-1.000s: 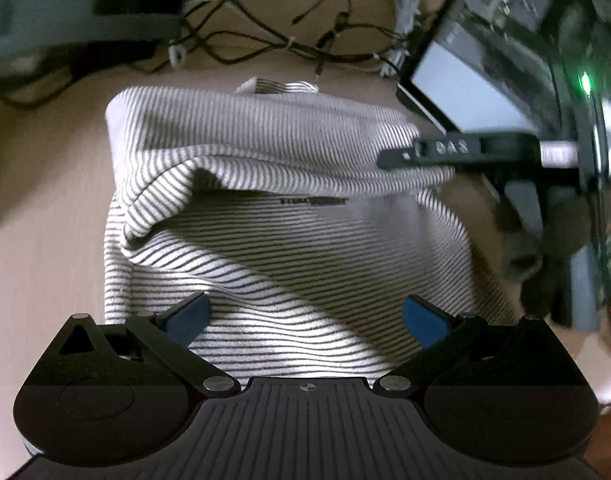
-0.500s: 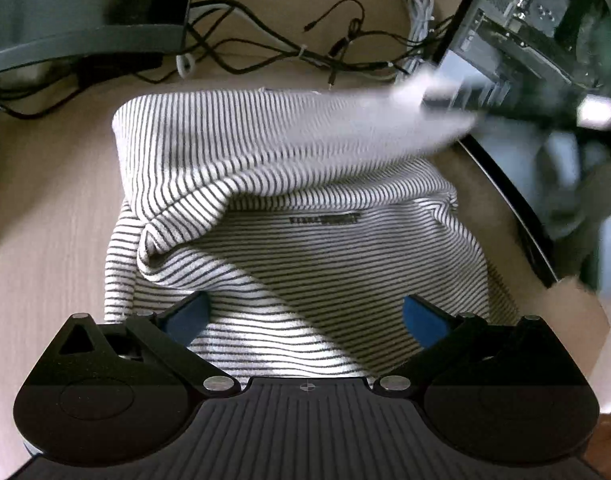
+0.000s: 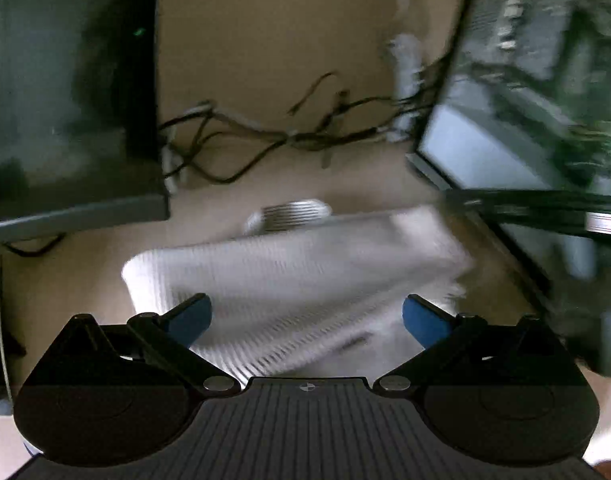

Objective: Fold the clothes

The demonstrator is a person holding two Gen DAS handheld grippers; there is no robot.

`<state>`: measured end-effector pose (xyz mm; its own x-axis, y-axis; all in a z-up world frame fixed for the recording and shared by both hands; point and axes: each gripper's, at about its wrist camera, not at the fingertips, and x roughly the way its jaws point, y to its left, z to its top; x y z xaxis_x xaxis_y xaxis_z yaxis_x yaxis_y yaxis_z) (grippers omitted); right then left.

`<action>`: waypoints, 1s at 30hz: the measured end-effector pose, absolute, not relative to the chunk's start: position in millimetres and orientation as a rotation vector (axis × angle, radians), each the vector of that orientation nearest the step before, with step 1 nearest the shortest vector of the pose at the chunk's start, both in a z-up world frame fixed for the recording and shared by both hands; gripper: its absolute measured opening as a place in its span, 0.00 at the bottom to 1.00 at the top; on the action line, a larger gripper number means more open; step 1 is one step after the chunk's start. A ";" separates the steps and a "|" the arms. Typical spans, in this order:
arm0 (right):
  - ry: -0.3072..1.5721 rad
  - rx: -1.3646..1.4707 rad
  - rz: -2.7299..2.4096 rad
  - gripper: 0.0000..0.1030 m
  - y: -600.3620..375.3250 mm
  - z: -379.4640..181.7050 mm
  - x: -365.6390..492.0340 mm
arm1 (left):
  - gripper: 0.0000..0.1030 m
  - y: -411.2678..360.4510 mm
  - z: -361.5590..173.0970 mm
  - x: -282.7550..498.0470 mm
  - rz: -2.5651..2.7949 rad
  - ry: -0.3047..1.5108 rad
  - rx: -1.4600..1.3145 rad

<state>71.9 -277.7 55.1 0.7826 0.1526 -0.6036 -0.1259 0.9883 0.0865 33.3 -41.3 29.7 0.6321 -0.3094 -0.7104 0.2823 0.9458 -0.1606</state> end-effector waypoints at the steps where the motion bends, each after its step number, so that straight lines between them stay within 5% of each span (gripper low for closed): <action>1: 0.658 0.053 0.192 0.24 -272.9 55.7 70.7 | 1.00 -37.7 20.1 42.9 -0.307 0.849 -0.050; 8: 0.800 0.055 0.270 0.24 -260.3 -3.2 78.0 | 1.00 -19.4 -2.2 53.5 -0.275 0.894 -0.188; 30: 0.756 -0.007 0.287 0.28 -247.3 38.8 100.1 | 1.00 -5.1 20.9 21.4 -0.125 0.891 -0.249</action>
